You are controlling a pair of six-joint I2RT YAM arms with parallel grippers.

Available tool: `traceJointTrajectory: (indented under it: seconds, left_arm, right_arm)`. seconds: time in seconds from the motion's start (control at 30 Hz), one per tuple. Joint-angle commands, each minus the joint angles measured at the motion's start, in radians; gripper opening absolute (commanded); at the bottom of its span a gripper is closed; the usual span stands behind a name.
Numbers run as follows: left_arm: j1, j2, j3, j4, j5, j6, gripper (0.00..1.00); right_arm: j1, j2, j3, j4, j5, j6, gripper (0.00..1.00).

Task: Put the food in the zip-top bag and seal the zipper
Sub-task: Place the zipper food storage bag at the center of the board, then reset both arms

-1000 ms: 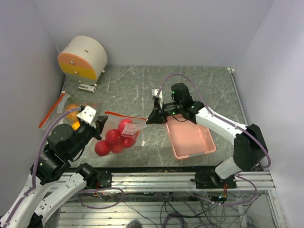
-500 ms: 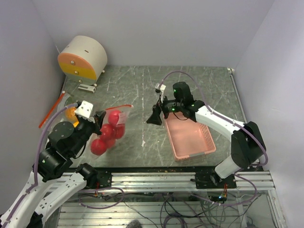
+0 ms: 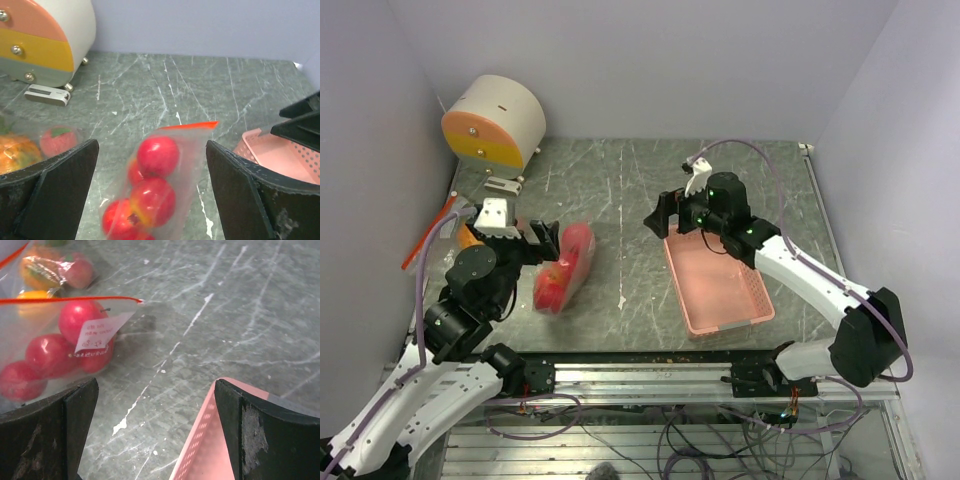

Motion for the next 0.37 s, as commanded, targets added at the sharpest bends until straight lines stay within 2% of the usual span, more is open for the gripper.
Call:
traceJointTrajectory:
  seconds: [0.0, 0.33]
  left_arm:
    - [0.004, -0.001, 0.036, 0.006, -0.08, -0.037, 1.0]
    - [0.004, -0.016, 0.03, -0.021, -0.06, -0.019, 1.0]
  right_arm:
    - [-0.006, -0.022, -0.024, 0.024, 0.128, 0.064, 1.0]
    - [-0.007, -0.002, -0.017, -0.01, 0.174, 0.08, 1.0]
